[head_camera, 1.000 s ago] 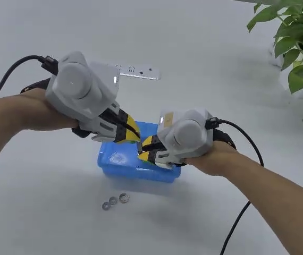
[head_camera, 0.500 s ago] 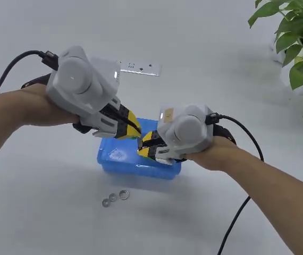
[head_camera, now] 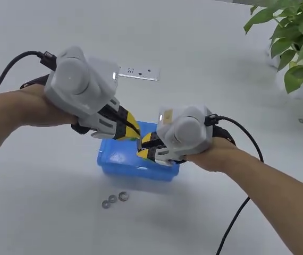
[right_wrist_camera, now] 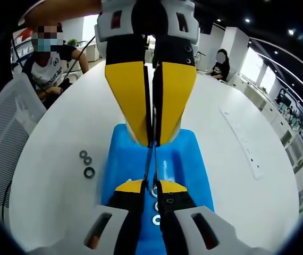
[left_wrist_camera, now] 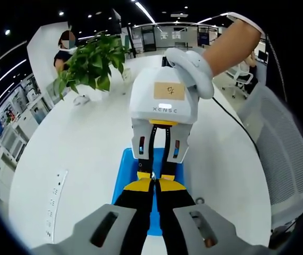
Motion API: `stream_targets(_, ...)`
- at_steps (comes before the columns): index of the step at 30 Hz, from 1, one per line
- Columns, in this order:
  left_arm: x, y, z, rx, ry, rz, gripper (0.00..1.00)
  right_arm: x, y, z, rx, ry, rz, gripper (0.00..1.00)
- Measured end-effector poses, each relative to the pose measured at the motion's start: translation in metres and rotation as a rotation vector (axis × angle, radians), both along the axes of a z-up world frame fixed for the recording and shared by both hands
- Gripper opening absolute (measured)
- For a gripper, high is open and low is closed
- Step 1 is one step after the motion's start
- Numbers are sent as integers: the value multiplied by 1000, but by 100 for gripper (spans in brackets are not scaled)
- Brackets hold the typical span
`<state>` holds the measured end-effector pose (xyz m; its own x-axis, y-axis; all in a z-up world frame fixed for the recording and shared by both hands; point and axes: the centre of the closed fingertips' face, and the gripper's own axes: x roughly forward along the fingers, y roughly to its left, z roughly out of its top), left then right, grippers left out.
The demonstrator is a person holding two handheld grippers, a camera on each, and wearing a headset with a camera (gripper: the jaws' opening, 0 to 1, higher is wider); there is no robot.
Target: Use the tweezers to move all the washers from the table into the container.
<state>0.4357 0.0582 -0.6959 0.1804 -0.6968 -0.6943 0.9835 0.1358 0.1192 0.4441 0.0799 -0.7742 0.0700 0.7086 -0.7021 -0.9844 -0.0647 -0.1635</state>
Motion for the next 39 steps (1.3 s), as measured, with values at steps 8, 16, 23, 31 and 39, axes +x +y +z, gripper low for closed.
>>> stream_targets(8,-8,-2,17,0,-27,-5,6,-5,-1,16,8,-21,0,11)
stream_targets(16,-21,-4,30,-3,-43,-4,6,-18,-2,30,8,-39,4,11)
stream_targets(23,-35,-3,38,2,-52,-6,6,-30,-2,39,6,-53,10,11)
stream_targets(31,-53,0,40,9,-51,-5,6,-48,1,40,7,-54,16,11)
stream_targets(39,-73,2,35,14,-38,0,6,-68,5,34,9,-38,29,11)
